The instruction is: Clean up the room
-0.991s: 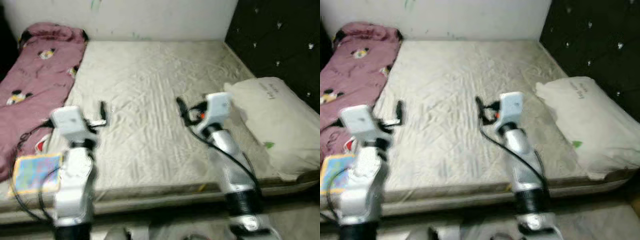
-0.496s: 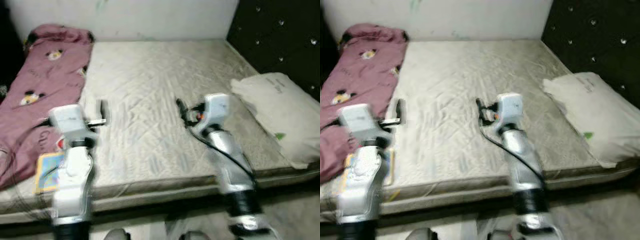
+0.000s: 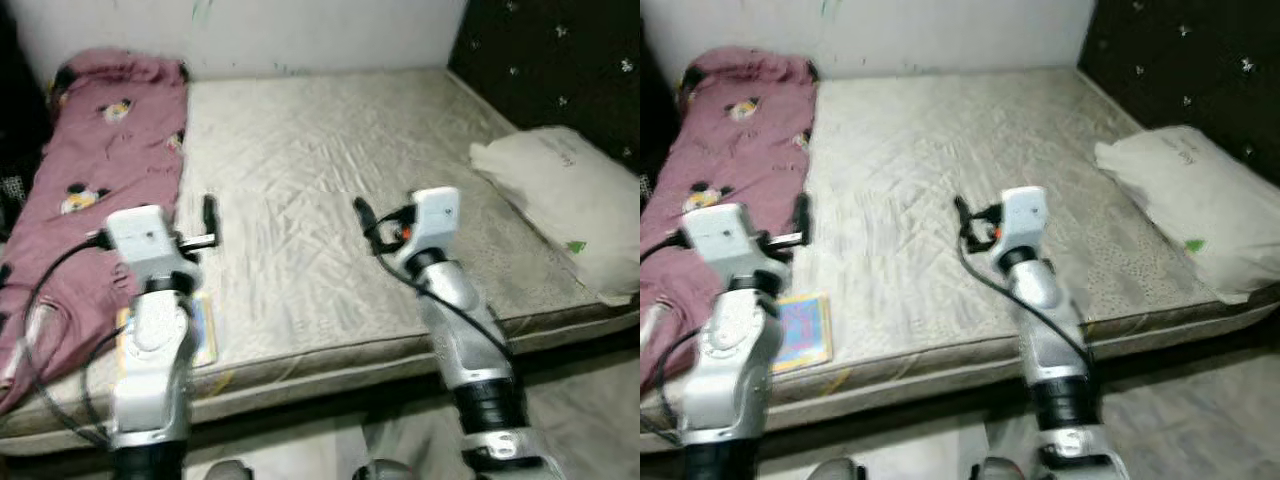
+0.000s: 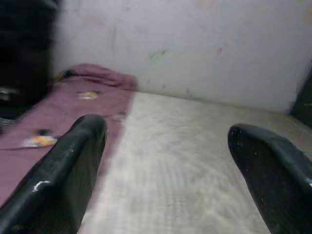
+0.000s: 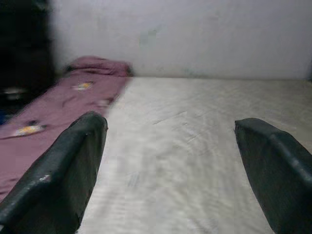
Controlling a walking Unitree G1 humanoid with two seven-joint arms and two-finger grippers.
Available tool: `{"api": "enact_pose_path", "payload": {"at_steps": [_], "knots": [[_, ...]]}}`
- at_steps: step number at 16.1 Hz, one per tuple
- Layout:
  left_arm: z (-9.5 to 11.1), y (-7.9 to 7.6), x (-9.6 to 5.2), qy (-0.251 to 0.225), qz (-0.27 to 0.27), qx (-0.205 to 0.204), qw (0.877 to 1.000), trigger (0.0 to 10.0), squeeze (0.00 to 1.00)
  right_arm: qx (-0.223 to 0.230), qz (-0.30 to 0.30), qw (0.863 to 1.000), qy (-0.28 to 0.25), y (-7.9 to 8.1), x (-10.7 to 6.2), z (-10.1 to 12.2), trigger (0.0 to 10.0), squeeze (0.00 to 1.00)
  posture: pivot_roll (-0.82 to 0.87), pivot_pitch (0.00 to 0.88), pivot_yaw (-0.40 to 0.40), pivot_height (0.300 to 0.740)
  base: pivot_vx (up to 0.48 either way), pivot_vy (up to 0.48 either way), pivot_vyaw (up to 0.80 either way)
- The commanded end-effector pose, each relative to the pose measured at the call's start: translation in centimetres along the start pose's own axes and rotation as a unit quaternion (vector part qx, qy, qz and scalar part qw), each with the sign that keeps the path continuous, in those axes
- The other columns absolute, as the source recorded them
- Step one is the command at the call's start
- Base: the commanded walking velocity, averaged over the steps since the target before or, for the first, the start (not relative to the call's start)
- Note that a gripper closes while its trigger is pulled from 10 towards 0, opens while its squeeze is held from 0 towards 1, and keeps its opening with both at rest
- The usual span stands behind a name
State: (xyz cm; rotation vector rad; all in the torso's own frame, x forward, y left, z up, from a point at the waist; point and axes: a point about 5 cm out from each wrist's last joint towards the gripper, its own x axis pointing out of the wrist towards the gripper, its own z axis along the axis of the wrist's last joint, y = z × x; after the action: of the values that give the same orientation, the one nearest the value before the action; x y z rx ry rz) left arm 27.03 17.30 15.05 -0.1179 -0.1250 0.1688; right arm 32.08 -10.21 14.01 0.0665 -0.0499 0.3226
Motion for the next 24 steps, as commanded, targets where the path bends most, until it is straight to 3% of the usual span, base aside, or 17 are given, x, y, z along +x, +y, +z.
{"api": "enact_pose_path", "payload": {"at_steps": [1,8,24], "knots": [[0.22,-0.46,0.01,-0.006,-0.007,0.0,1.0,10.0,0.0,-0.008,0.0,1.0,-0.009,-0.36,0.07,0.59,10.0,0.0,-0.05,0.0,-0.006,0.74,0.0,0.0,0.0],[0.2,-0.53,-0.02,-0.006,-0.012,-0.005,1.0,10.0,0.0,-0.014,0.002,1.0,-0.01,-0.3,0.07,0.55,10.0,0.0,-0.05,0.0,-0.007,0.74,0.0,0.0,0.0],[0.26,-0.4,0.11,-0.008,-0.003,-0.01,1.0,10.0,0.0,-0.019,0.003,1.0,-0.006,-0.39,0.29,0.45,10.0,0.0,-0.05,0.0,-0.009,0.74,0.0,0.48,0.0]]}}
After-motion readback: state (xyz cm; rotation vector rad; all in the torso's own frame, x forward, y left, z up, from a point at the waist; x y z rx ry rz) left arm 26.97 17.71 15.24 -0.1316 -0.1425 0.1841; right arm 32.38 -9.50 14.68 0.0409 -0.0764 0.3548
